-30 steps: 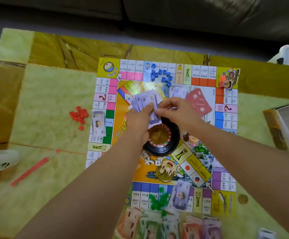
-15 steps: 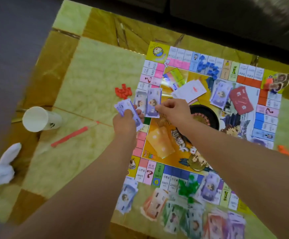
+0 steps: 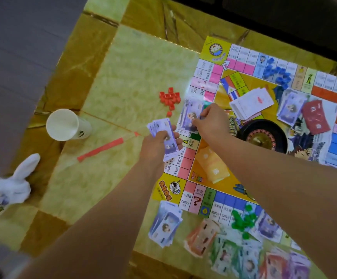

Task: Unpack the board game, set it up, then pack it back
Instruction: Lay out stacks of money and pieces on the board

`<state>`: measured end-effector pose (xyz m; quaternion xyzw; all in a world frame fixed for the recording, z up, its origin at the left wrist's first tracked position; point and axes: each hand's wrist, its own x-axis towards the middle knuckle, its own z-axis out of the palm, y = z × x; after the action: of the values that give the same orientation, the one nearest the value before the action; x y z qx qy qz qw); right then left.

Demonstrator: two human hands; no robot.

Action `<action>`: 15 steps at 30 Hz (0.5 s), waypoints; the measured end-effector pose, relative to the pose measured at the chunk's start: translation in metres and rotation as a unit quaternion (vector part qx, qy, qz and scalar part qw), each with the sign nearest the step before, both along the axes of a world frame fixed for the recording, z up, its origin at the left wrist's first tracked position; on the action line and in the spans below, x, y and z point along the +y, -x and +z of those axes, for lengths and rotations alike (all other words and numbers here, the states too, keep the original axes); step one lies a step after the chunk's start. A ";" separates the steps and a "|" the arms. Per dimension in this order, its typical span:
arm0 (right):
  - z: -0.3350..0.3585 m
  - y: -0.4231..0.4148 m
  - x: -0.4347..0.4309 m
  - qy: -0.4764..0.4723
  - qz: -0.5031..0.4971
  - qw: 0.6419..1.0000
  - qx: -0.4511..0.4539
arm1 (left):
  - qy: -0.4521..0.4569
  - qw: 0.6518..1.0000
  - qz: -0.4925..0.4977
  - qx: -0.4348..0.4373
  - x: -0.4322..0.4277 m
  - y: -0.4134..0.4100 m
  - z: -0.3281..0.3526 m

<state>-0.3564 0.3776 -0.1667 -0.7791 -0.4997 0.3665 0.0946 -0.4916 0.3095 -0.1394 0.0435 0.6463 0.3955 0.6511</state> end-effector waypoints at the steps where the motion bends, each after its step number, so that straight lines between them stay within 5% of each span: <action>1: 0.003 0.000 -0.002 -0.021 -0.011 0.999 0.040 | 0.001 1.000 -0.013 0.006 -0.001 -0.001 0.001; 4: 0.024 -0.002 -0.014 -0.060 0.004 0.978 0.199 | 0.010 0.993 -0.100 0.067 -0.006 -0.010 0.008; 7: 0.045 -0.013 -0.029 0.005 0.073 0.956 0.284 | -0.014 0.975 -0.208 0.078 -0.013 -0.030 0.017; 11: 0.056 -0.054 -0.055 0.042 0.149 0.962 0.227 | -0.038 0.941 -0.326 0.085 -0.022 -0.073 0.034; 15: 0.071 -0.110 -0.087 0.025 0.086 0.969 0.230 | -0.010 0.914 -0.403 0.042 -0.039 -0.117 0.047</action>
<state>-0.2468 0.2902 -0.0955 -0.6296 -0.5205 0.5554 0.1556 -0.3744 0.2709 -0.0927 0.3237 0.5966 0.1036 0.7270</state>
